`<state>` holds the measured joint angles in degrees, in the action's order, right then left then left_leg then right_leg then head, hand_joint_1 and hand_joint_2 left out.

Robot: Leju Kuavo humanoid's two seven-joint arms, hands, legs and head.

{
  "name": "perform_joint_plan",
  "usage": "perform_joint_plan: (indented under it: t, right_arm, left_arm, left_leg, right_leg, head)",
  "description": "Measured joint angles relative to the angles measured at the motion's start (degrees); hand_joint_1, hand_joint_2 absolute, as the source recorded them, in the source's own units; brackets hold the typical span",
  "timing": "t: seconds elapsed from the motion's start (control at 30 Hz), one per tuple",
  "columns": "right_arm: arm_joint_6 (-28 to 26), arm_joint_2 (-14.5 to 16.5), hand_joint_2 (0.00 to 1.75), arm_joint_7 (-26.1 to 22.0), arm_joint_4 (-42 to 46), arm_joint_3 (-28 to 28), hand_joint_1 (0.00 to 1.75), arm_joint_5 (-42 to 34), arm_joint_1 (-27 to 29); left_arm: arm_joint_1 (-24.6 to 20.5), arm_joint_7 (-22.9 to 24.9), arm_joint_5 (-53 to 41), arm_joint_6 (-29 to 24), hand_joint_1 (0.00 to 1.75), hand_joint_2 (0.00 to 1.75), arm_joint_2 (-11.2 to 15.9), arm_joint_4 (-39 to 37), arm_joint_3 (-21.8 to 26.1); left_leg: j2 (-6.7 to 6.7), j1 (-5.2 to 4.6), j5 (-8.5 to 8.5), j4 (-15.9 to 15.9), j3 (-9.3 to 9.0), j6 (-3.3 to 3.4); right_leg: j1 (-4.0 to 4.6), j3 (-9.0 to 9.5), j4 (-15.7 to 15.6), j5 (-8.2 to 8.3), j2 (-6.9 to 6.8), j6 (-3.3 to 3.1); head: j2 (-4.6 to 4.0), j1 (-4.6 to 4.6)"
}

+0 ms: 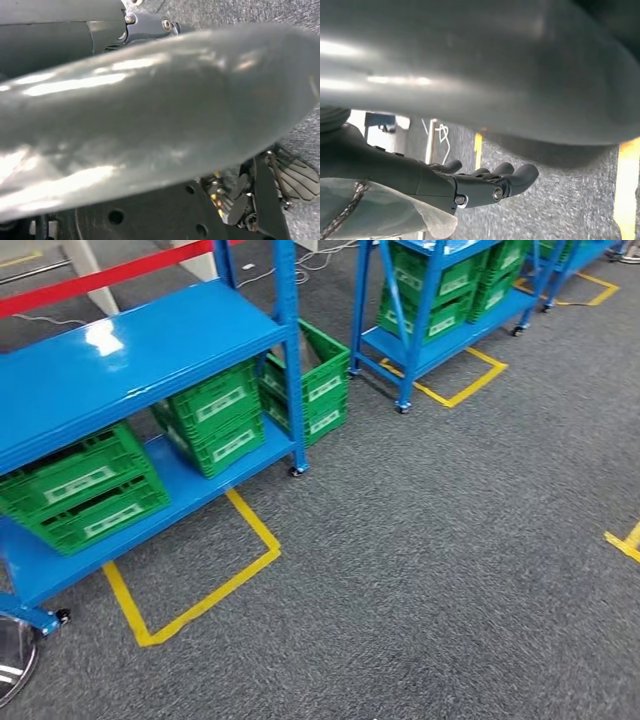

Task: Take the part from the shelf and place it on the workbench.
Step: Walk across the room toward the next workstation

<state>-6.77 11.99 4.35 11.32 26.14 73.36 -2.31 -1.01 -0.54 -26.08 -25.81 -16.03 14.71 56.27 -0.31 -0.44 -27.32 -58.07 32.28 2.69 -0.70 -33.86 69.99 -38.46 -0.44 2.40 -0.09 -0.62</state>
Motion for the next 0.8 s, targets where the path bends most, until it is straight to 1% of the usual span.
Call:
perform_joint_plan:
  t: [0.03,0.07,0.1,0.13,0.17,0.2,0.23,0.27,0.3,0.33,0.37,0.4,0.43,0.47,0.5,0.53,0.57,0.6,0.63,0.67,0.7,0.73,0.77,0.8]
  right_arm:
    - [0.0,0.0,0.00,-0.6,0.0,0.0,0.00,0.0,0.1]
    - [0.0,0.0,0.00,-1.4,0.0,0.0,0.00,-0.1,0.1]
    - [0.0,0.0,0.00,-2.2,0.0,0.0,0.00,-0.1,0.2]
    - [0.0,0.0,0.00,-2.9,0.0,-0.1,0.00,-0.1,0.2]
    - [0.0,0.0,0.00,-3.2,0.0,-0.1,0.00,0.0,0.2]
    - [0.0,0.0,0.00,-3.3,-0.1,-0.1,0.00,0.0,0.3]
    - [0.0,0.0,0.00,-3.4,-0.1,-0.1,0.00,0.0,0.4]
    - [0.0,0.0,0.00,-3.6,-0.2,-0.1,0.00,0.0,0.5]
    - [0.0,0.0,0.00,-3.7,-0.2,-0.1,0.00,0.0,0.5]
    - [0.0,0.0,0.00,-3.8,-0.2,-0.1,0.00,0.0,0.4]
    - [0.0,0.0,0.00,-3.8,-0.2,-0.2,0.00,0.0,0.4]
    - [0.0,0.0,0.00,-3.7,-0.2,-0.2,0.00,0.0,0.4]
    - [-0.1,0.0,0.00,-3.6,-0.2,-0.3,0.00,0.0,0.5]
    - [-0.1,0.0,0.00,-3.6,-0.2,-0.4,0.00,0.2,0.6]
    - [0.0,0.0,0.00,-3.6,-0.2,-0.4,0.00,0.5,0.7]
    - [0.3,0.0,0.00,-3.6,-0.2,-0.5,0.00,1.1,0.7]
    - [0.9,0.0,0.00,-3.5,-0.2,-0.8,0.00,2.1,0.6]
    - [1.8,0.0,0.00,-3.3,-0.2,-1.3,0.00,3.4,0.3]
    - [3.1,0.0,0.00,-2.7,-0.2,-2.0,0.00,4.8,-0.2]
    - [4.5,0.0,0.00,-1.8,-0.2,-2.9,0.00,6.1,-0.8]
    - [5.9,0.0,0.00,-0.7,-0.2,-3.9,0.00,7.1,-1.5]
    - [6.9,0.0,0.00,0.3,-0.2,-4.7,0.00,7.6,-2.2]
    - [7.6,0.0,0.00,1.0,-0.1,-5.4,0.00,7.5,-2.8]
    - [7.9,0.0,0.00,1.3,-0.1,-5.8,0.00,6.9,-3.2]
  left_arm:
    - [0.0,0.0,0.0,0.0,0.00,0.00,0.0,0.0,0.1]
    - [0.0,0.1,0.0,0.0,0.00,0.00,0.0,0.0,0.1]
    - [0.0,0.1,0.0,0.0,0.00,0.00,0.0,0.0,0.2]
    - [0.0,0.2,0.0,0.0,0.00,0.00,0.0,0.0,0.3]
    - [0.0,0.2,0.0,0.0,0.00,0.00,-0.1,0.0,0.4]
    - [-0.1,0.2,0.0,0.0,0.00,0.00,-0.1,0.0,0.5]
    - [-0.2,0.2,0.0,0.0,0.00,0.00,0.0,0.0,0.6]
    - [-0.2,0.2,0.0,0.0,0.00,0.00,0.0,0.0,0.7]
    - [-0.2,0.2,-0.1,0.0,0.00,0.00,0.0,0.0,0.8]
    - [-0.2,0.2,-0.1,0.0,0.00,0.00,0.0,0.0,0.9]
    - [-0.2,0.2,-0.2,0.0,0.00,0.00,0.0,0.0,1.0]
    - [-0.2,0.1,-0.5,-0.1,0.00,0.00,0.0,0.0,1.0]
    - [-0.2,-0.3,-0.7,-0.1,0.00,0.00,0.1,0.0,1.1]
    - [-0.3,-1.1,-0.8,-0.1,0.00,0.00,0.1,0.1,1.1]
    - [-0.3,-2.1,-0.6,0.0,0.00,0.00,0.2,0.1,1.2]
    - [-0.4,-3.2,-0.2,0.2,0.00,0.00,0.4,0.2,1.5]
    - [-0.7,-4.2,0.7,0.7,0.00,0.00,0.9,0.2,2.0]
    - [-1.1,-4.7,1.9,1.2,0.00,0.00,1.6,0.2,2.6]
    - [-1.8,-4.8,3.0,1.7,0.00,0.00,2.7,0.2,3.3]
    - [-2.8,-4.4,4.0,1.9,0.00,0.00,4.1,0.2,4.0]
    - [-3.9,-3.8,4.6,1.9,0.00,0.00,5.3,0.2,4.6]
    - [-5.2,-3.3,4.8,1.7,0.00,0.00,6.5,0.2,5.1]
    - [-6.3,-3.0,4.6,1.6,0.00,0.00,7.4,0.2,5.3]
    - [-7.2,-3.0,4.0,1.5,0.00,0.00,7.9,0.2,5.4]
  left_leg:
    - [-0.79,0.02,-0.04,0.0,-0.03,0.03]
    - [-1.62,0.05,-0.09,0.0,-0.12,0.01]
    - [-2.48,0.11,-0.16,-0.1,-0.26,-0.07]
    - [-3.32,0.19,-0.28,-0.1,-0.44,-0.24]
    - [-4.13,0.28,-0.44,-0.2,-0.56,-0.48]
    - [-4.91,0.28,-0.61,-0.5,-0.54,-0.78]
    - [-5.60,0.28,-0.67,-0.7,-0.36,-1.13]
    - [-6.26,0.28,-0.63,-0.8,-0.08,-1.46]
    - [-6.90,0.29,-0.51,-0.9,0.21,-1.77]
    - [-7.32,0.38,-0.45,-0.9,0.40,-2.03]
    - [-6.66,0.35,-0.67,-1.2,0.61,-2.31]
    - [-5.28,0.29,-1.42,-2.4,1.15,-2.59]
    - [-3.52,0.24,-2.74,-4.7,2.19,-2.87]
    - [-1.68,0.22,-4.50,-8.2,3.84,-3.13]
    - [-0.75,0.32,-6.29,-12.3,5.82,-3.32]
    - [-0.35,0.44,-7.46,-15.7,7.58,-3.45]
    - [-0.17,0.56,-7.56,-17.6,8.56,-3.56]
    - [-0.01,0.68,-6.40,-17.2,8.44,-3.64]
    - [0.37,0.78,-4.26,-14.5,7.21,-3.66]
    - [1.35,0.81,-1.87,-10.4,5.36,-3.60]
    - [2.79,0.57,-0.29,-6.6,3.64,-3.48]
    - [4.03,0.34,0.46,-3.8,2.35,-3.20]
    - [4.86,0.06,0.47,-2.3,1.75,-2.89]
    - [4.91,-0.18,0.08,-1.9,1.62,-2.60]
  right_leg:
    - [-0.02,-1.99,3.2,-0.73,0.26,0.11]
    - [-0.04,-3.12,4.4,-0.22,0.33,0.18]
    - [-0.07,-3.10,3.3,1.50,0.42,0.23]
    - [-0.15,-2.04,0.1,4.04,0.80,0.28]
    - [-0.34,-0.49,-3.8,6.31,2.05,0.34]
    - [-0.59,1.00,-7.5,7.75,3.63,0.36]
    - [-0.77,2.11,-9.9,8.39,4.97,0.24]
    - [-0.87,2.67,-11.0,8.31,5.92,0.04]
    - [-0.84,2.91,-11.4,8.15,5.83,-0.23]
    - [-0.84,3.06,-11.3,8.21,5.17,-0.58]
    - [-0.87,3.19,-11.4,8.25,4.46,-0.89]
    - [-0.90,3.36,-11.5,8.23,3.60,-1.26]
    - [-0.92,3.53,-11.6,8.16,2.65,-1.64]
    - [-0.83,3.68,-11.6,8.00,1.66,-1.96]
    - [-0.76,3.78,-11.6,7.84,0.66,-2.19]
    - [-0.71,3.88,-11.6,7.69,-0.29,-2.31]
    - [-0.69,4.00,-11.6,7.54,-1.16,-2.35]
    - [-0.69,4.17,-11.6,7.39,-1.93,-2.34]
    - [-0.69,4.43,-11.6,7.21,-2.63,-2.27]
    - [-0.65,4.71,-11.6,7.00,-3.27,-2.13]
    - [-0.48,4.88,-11.6,6.74,-3.88,-1.91]
    - [-0.27,4.91,-11.6,6.50,-4.45,-1.62]
    - [-0.08,4.92,-11.6,6.30,-5.11,-1.35]
    - [0.06,4.96,-11.7,6.12,-5.80,-1.08]
  head:
    - [0.00,0.01]
    - [0.00,0.02]
    - [0.00,0.02]
    - [0.00,0.02]
    - [0.00,0.01]
    - [0.00,-0.03]
    - [0.00,-0.03]
    - [0.00,-0.05]
    - [0.00,-0.03]
    - [0.00,-0.02]
    - [0.00,0.01]
    - [0.00,0.21]
    - [0.00,0.35]
    - [0.00,0.52]
    - [0.00,0.65]
    - [0.00,0.62]
    - [0.00,0.63]
    - [0.00,0.63]
    - [0.00,0.62]
    - [0.00,0.63]
    - [0.00,0.67]
    - [0.00,0.71]
    - [0.00,0.69]
    - [0.00,0.67]
